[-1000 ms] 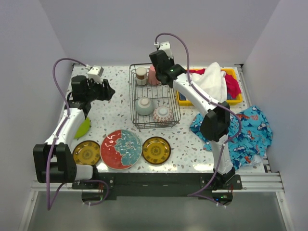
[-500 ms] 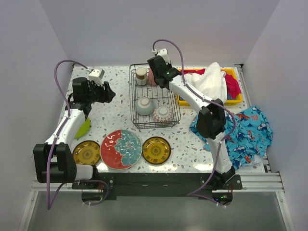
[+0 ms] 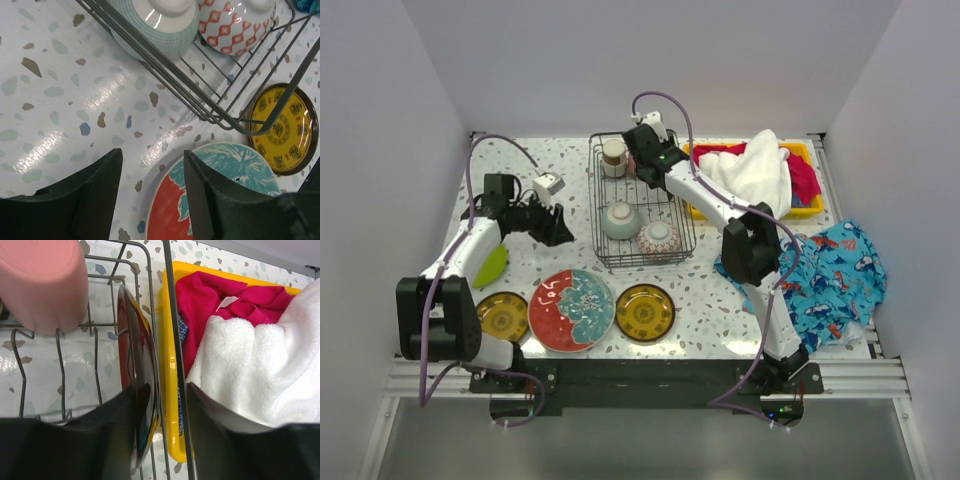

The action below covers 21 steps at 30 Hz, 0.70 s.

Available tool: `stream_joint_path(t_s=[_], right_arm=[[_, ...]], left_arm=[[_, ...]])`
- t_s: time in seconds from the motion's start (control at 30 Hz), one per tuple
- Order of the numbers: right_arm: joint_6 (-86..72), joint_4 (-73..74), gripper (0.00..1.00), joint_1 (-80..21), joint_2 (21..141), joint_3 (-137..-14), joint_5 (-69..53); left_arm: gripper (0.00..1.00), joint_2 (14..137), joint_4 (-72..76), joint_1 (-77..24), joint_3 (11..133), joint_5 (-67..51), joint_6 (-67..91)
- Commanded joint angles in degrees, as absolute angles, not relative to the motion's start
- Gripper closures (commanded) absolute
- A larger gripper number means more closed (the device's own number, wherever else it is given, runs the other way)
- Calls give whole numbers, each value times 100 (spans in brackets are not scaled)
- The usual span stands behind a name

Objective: Load the mixed dishes into the dish rack

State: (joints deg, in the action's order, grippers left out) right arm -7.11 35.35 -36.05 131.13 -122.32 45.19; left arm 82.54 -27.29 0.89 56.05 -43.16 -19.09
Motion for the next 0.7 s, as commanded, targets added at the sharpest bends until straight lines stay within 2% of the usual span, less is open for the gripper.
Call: stream_joint_path(t_s=[0.0,0.17,0.43,0.6,0.67], right_arm=[[-782,3586,43,-3507,12789,-12270,4474],[-817,3788,31,-3516,12490,-12375,4245],[-879,3937,27,-3516,11638,-12077,3982],[-967,3955,25,-3516,11303,-11585,3314],[-932,3964,21,-3507,11207,-11462,3069]], left_arm=[[43,8192,-3156,114,5661,-4518,-2610],[42,8349,-3242,228,5502,-4289,-2987],[42,8771,-3892,544,5774,-3832,-4086],[42,9184,-4429,562,5985,-3859,-4561],[42,9281,-4587,563,6003,-3885,-4701]])
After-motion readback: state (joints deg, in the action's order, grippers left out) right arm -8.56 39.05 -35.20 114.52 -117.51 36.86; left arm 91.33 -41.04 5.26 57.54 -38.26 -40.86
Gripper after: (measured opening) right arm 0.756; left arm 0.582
